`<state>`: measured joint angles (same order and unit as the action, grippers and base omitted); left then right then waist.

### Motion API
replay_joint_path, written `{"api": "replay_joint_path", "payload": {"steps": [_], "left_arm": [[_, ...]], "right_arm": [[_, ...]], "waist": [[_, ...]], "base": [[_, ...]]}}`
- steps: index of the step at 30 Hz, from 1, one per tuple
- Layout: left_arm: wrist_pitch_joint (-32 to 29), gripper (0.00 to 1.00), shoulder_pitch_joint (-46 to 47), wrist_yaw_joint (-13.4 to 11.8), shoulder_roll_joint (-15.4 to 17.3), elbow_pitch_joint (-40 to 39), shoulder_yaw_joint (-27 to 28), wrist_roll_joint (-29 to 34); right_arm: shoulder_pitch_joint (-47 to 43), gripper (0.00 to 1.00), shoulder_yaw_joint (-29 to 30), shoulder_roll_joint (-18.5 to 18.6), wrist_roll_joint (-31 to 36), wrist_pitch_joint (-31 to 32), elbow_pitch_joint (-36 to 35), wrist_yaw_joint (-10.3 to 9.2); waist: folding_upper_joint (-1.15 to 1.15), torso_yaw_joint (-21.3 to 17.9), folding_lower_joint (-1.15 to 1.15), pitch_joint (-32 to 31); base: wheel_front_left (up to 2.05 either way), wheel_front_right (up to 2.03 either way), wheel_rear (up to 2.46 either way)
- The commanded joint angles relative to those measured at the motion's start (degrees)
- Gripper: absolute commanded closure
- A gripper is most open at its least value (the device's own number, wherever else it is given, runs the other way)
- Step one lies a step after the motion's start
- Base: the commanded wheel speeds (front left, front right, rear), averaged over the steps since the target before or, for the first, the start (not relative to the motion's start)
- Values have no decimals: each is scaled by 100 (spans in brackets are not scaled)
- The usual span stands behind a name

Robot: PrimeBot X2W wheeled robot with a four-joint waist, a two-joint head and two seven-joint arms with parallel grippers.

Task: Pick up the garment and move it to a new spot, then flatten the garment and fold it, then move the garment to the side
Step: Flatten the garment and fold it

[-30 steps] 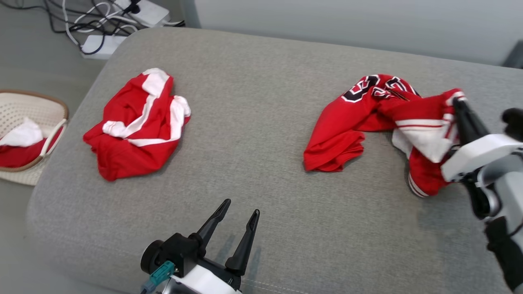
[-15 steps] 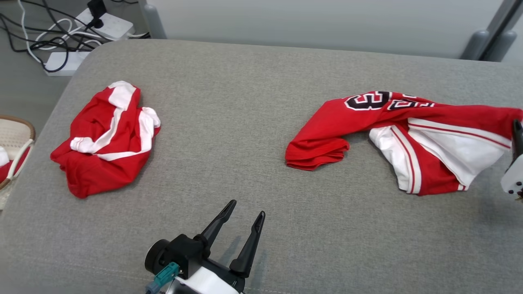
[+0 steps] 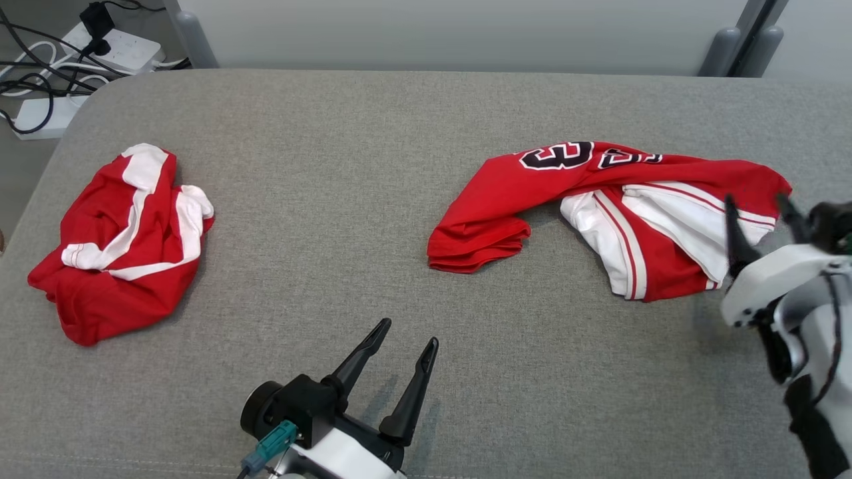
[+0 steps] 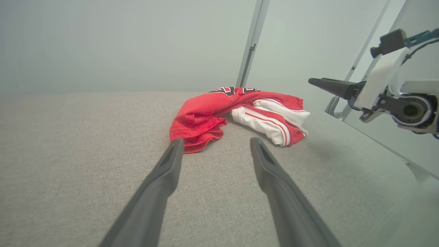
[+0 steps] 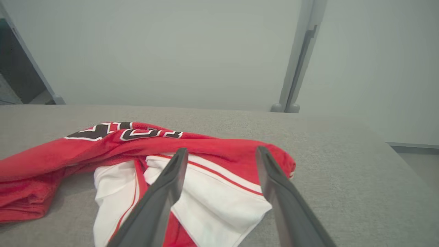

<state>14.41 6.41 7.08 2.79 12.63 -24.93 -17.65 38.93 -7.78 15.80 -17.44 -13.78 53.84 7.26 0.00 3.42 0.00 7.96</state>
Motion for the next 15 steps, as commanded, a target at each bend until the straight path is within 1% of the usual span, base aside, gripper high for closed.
{"api": "replay_joint_path", "payload": {"steps": [1, 3, 7, 15], "left_arm": [[59, 0, 243, 41, 9, -146, 167, 35], [59, 0, 261, 41, 9, -142, 152, 49], [59, 0, 297, 41, 9, -134, 140, 56], [59, 0, 314, 41, 9, -131, 174, 91]], "right_arm": [[-244, 0, -318, -78, 11, -93, -253, 23], [-392, 0, -556, -168, -86, -52, -331, 23], [-574, 0, -740, -157, -159, -2, -303, 23], [-791, 0, -547, -42, -258, -52, 12, 23]], "waist": [[0, -16, 0, 39], [0, -6, 0, 84], [0, 41, 0, 150], [0, 161, 0, 311]], "base": [[0, 0, 0], [0, 0, 0], [0, 0, 0], [0, 0, 0]]}}
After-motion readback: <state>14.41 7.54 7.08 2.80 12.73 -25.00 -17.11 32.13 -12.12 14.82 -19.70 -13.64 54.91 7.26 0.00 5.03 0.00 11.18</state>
